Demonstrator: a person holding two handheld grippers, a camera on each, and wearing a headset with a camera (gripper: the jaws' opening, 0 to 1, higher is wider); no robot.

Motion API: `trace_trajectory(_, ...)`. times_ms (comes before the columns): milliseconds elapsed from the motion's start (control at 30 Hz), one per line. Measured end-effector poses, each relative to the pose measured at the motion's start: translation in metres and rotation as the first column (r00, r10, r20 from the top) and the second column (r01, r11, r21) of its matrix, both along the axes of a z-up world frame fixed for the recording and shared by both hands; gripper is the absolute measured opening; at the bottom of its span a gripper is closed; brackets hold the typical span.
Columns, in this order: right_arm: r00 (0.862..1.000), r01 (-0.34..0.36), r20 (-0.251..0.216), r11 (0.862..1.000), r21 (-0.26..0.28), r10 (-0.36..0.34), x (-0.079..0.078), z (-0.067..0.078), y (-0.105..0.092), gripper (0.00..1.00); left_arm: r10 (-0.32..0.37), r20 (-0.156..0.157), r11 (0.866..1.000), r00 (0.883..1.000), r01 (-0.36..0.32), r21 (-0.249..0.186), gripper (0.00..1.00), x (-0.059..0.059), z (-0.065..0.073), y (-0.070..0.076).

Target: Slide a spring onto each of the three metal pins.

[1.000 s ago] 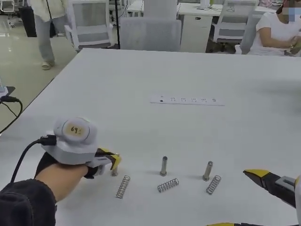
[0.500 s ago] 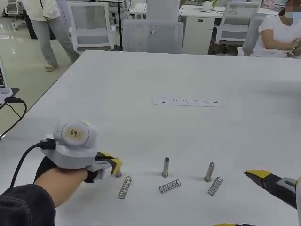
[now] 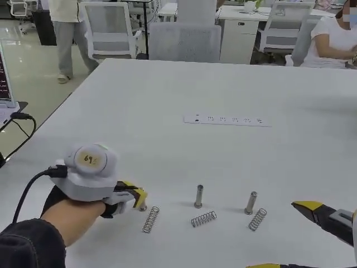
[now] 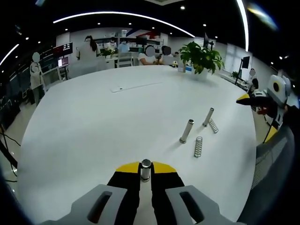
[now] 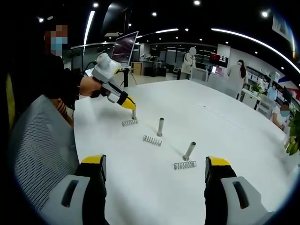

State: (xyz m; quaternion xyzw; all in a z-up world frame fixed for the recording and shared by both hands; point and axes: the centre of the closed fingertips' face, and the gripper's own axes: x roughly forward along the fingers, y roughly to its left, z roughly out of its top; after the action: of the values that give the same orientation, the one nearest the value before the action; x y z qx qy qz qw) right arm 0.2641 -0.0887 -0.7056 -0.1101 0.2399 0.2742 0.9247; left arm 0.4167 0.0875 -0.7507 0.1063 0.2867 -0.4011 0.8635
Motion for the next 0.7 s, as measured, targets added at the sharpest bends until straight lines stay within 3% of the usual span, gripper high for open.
trace_trajectory(400,1.0,-0.002,0.0,1.0,-0.001,0.002,0.0,0.001,0.001,0.86,-0.015,0.026,1.0,1.0,0.015,-0.012,0.06,-0.001,0.004,-0.001)
trace_trajectory(700,1.0,-0.003,0.0,1.0,-0.004,0.003,-0.001,0.001,0.002,0.86,-0.015,0.045,0.999,0.999,0.016,-0.036,0.17,-0.007,0.011,0.001)
